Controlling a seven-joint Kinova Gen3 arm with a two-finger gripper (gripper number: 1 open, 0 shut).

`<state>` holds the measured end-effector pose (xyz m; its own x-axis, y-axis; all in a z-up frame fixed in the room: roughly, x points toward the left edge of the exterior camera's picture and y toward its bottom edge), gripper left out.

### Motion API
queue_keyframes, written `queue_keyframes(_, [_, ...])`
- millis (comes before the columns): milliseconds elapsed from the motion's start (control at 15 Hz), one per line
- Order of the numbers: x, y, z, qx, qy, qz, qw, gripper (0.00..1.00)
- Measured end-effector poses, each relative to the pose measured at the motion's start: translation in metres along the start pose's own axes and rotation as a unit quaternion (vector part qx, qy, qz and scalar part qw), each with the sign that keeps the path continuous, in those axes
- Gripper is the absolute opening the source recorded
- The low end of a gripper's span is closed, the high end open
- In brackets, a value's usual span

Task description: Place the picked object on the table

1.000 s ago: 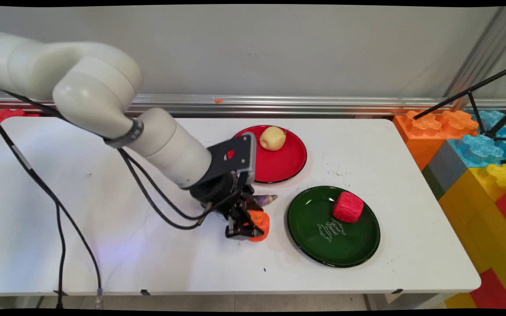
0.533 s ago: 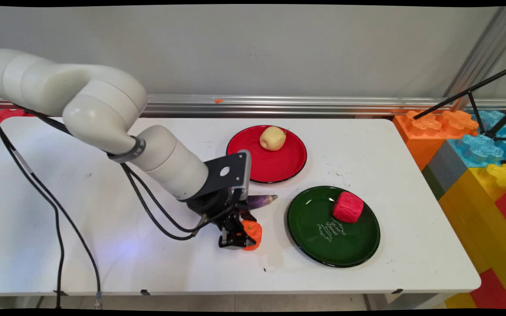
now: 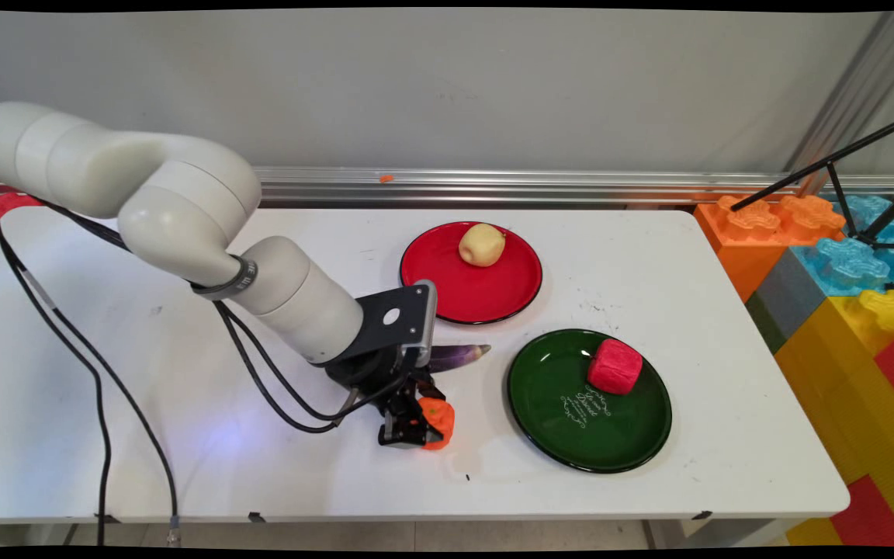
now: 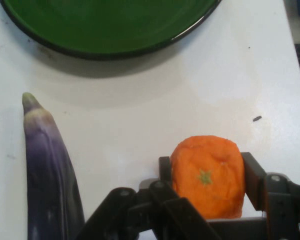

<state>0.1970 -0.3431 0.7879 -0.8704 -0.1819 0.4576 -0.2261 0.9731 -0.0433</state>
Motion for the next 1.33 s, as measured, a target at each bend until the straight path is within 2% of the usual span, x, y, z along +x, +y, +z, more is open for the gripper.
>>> queue_keyframes(1067, [-0.011,-0.001,0.011,-0.002,0.002,0.004,1.0,0.0])
queue_keyframes(1133, [-0.011,-0.001,0.011,-0.003,0.002,0.005,1.0,1.0])
queue_keyframes(1333, [-0.012,0.0,0.01,-0.003,0.004,0.006,1.0,1.0])
